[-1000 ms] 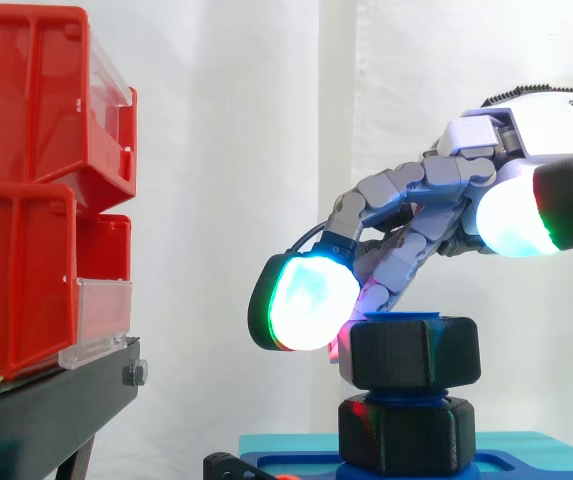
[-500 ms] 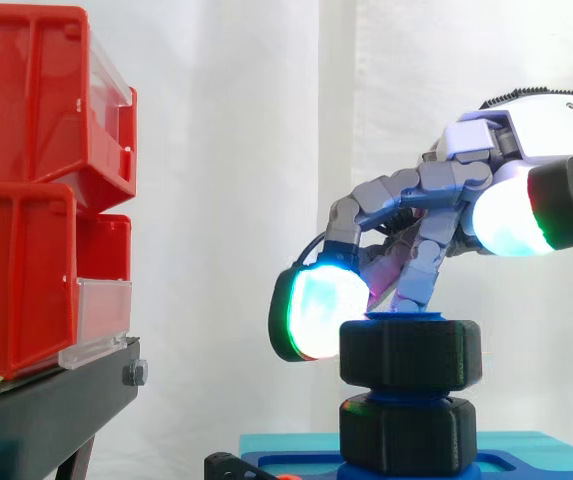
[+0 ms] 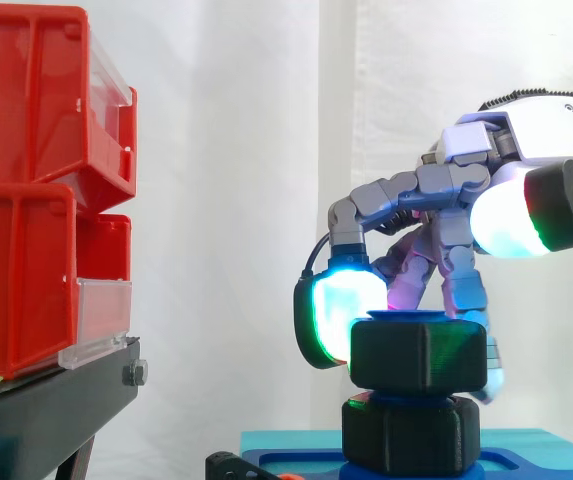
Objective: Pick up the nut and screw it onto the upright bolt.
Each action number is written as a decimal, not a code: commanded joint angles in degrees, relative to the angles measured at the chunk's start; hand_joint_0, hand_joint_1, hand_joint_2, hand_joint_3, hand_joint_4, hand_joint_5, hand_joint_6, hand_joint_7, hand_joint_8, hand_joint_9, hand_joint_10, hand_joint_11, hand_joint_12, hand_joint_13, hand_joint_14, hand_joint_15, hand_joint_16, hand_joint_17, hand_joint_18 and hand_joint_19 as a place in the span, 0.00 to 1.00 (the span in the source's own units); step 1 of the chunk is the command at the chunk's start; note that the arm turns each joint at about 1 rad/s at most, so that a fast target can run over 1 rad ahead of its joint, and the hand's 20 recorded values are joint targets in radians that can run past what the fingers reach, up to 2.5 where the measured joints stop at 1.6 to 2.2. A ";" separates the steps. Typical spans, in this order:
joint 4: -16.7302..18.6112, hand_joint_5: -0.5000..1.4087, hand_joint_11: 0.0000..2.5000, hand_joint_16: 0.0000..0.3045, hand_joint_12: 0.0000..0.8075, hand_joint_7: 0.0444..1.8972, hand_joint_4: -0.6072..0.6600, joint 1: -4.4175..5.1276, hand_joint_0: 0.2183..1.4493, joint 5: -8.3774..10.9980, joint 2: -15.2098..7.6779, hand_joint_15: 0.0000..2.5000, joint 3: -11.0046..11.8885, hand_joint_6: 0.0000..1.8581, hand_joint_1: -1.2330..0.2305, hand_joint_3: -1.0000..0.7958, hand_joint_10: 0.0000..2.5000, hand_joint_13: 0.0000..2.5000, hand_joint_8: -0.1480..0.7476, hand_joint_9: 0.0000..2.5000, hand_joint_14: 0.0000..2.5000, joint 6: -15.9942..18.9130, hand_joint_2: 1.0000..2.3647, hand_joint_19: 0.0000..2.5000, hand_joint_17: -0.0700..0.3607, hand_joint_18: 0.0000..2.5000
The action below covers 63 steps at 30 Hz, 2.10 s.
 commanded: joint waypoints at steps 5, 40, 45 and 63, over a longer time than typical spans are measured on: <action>-0.51 0.31 0.11 0.05 0.28 0.69 0.51 -1.30 0.24 -1.73 0.05 0.04 1.15 0.31 0.63 0.28 0.00 0.49 0.42 0.74 0.00 -0.18 0.00 0.03 0.24 0.33; -2.18 0.21 0.00 0.12 0.40 0.36 0.62 -3.50 0.21 -4.37 0.05 0.00 8.18 0.27 0.61 0.28 0.00 0.26 0.44 0.42 0.00 -1.14 0.00 0.08 0.36 0.16; 1.78 0.20 0.00 0.12 0.41 0.31 0.60 -2.62 0.19 -3.75 -0.04 0.00 5.19 0.27 0.62 0.28 0.00 0.14 0.41 0.31 0.00 1.32 0.00 0.00 0.36 0.02; 5.65 0.18 0.00 0.14 0.43 0.28 0.58 -1.39 0.18 -2.61 -0.04 0.00 -1.13 0.27 0.66 0.28 0.00 0.04 0.40 0.19 0.00 1.67 0.00 0.00 0.39 0.00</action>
